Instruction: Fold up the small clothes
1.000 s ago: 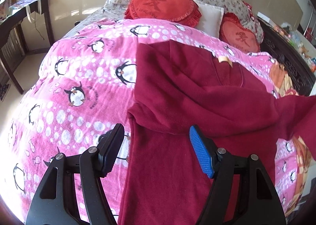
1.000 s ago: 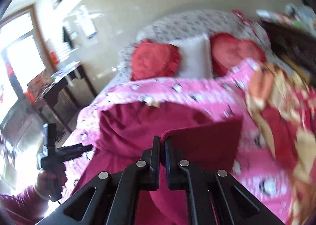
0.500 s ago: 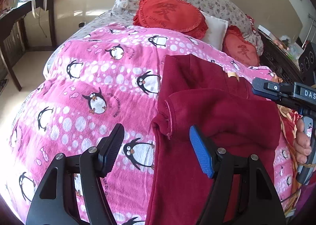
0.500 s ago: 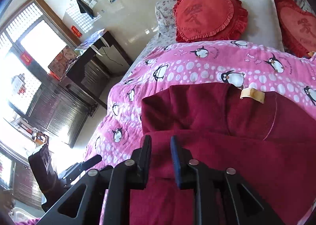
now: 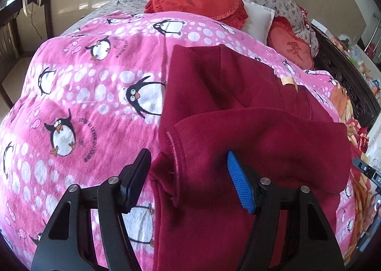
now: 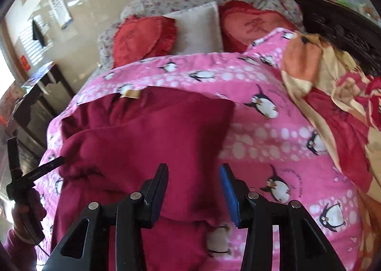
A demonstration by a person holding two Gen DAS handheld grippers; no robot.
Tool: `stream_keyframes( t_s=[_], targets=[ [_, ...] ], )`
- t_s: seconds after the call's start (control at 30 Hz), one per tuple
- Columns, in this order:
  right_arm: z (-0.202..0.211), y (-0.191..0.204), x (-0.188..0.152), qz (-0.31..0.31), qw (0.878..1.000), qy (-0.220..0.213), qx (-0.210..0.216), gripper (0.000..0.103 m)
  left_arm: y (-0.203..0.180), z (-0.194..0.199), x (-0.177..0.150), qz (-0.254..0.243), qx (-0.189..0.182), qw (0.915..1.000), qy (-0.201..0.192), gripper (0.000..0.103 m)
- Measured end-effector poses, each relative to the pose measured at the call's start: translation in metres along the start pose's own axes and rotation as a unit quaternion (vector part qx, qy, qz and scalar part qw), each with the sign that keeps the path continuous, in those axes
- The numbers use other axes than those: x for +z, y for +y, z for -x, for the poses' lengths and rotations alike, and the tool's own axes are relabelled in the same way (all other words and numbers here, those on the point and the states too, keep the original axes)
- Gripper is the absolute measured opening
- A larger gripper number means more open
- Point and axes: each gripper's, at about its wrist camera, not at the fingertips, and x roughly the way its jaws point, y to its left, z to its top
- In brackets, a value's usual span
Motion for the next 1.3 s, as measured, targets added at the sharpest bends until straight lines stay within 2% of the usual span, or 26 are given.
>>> stream_keyframes(
  t_s=[0.07, 0.13, 0.17, 0.2, 0.23, 0.33, 0.4, 0.43, 0.5, 0.6, 0.67, 0.7, 0.8, 0.9, 1.03, 1.1, 1.2, 1.3],
  targets=[
    [-0.014, -0.006, 0.006, -0.02, 0.999, 0.014, 0.022, 0.043, -0.008, -0.005, 0.005, -0.015, 0.002, 0.9999, 0.005, 0.054],
    [-0.033, -0.001, 0.012, -0.021, 0.997, 0.031, 0.07, 0.043, -0.017, -0.007, 0.011, -0.033, 0.014, 0.9994, 0.001, 0.054],
    [-0.039, 0.004, 0.015, -0.014, 0.997, 0.03, 0.064, 0.043, -0.02, -0.007, 0.014, -0.04, 0.019, 0.999, -0.002, 0.047],
    [-0.045, 0.008, 0.019, 0.001, 0.999, 0.028, 0.036, 0.031, -0.023, -0.008, 0.017, -0.047, 0.024, 0.9986, -0.003, 0.042],
    [-0.045, 0.012, 0.021, 0.014, 0.999, 0.023, 0.021, 0.016, -0.024, -0.009, 0.021, -0.05, 0.027, 0.9984, -0.001, 0.042],
    [-0.034, 0.011, 0.028, 0.027, 1.0, -0.009, 0.001, 0.011, -0.022, -0.006, 0.032, -0.048, 0.029, 0.9984, -0.011, 0.042],
    [-0.037, 0.008, 0.027, 0.042, 0.998, -0.015, -0.045, 0.01, -0.019, -0.012, 0.036, -0.05, 0.055, 0.9972, -0.006, 0.042],
    [-0.043, 0.004, 0.026, 0.038, 0.998, -0.006, -0.053, 0.01, -0.015, -0.017, 0.036, -0.044, 0.065, 0.9969, 0.006, 0.042],
    [-0.042, -0.007, 0.022, 0.015, 0.999, -0.002, -0.043, 0.012, -0.008, -0.016, 0.035, -0.023, 0.053, 0.9982, 0.016, 0.042],
    [-0.018, -0.007, 0.021, 0.014, 0.998, -0.026, -0.059, 0.021, -0.004, 0.001, 0.03, -0.017, 0.055, 0.9983, -0.004, 0.042],
    [0.002, 0.004, 0.019, 0.024, 0.998, -0.047, -0.047, 0.022, -0.008, 0.012, 0.026, -0.026, 0.056, 0.9979, -0.02, 0.042],
    [0.01, 0.011, 0.016, 0.033, 0.998, -0.05, -0.026, 0.022, -0.011, 0.017, 0.025, -0.03, 0.054, 0.9977, -0.028, 0.042],
    [0.018, 0.033, 0.007, 0.058, 0.997, -0.046, 0.001, 0.022, -0.021, 0.021, 0.019, -0.047, 0.053, 0.9968, -0.035, 0.042],
    [0.01, 0.044, -0.002, 0.073, 0.997, -0.033, -0.002, 0.022, -0.028, 0.012, 0.013, -0.059, 0.064, 0.9959, -0.026, 0.042],
    [-0.017, 0.035, -0.01, 0.076, 0.996, -0.004, -0.043, 0.022, -0.033, -0.015, 0.006, -0.068, 0.083, 0.9942, -0.003, 0.042],
    [-0.036, 0.024, -0.011, 0.08, 0.994, 0.009, -0.071, 0.022, -0.032, -0.027, 0.004, -0.067, 0.087, 0.9939, 0.003, 0.047],
    [-0.045, 0.01, -0.008, 0.053, 0.997, 0.005, -0.05, 0.022, -0.03, -0.036, 0.006, -0.059, 0.094, 0.9938, 0.003, 0.054],
    [-0.034, 0.009, -0.005, 0.042, 0.998, 0.008, -0.045, 0.022, -0.031, -0.037, 0.007, -0.056, 0.096, 0.9938, 0.004, 0.054]
  ],
)
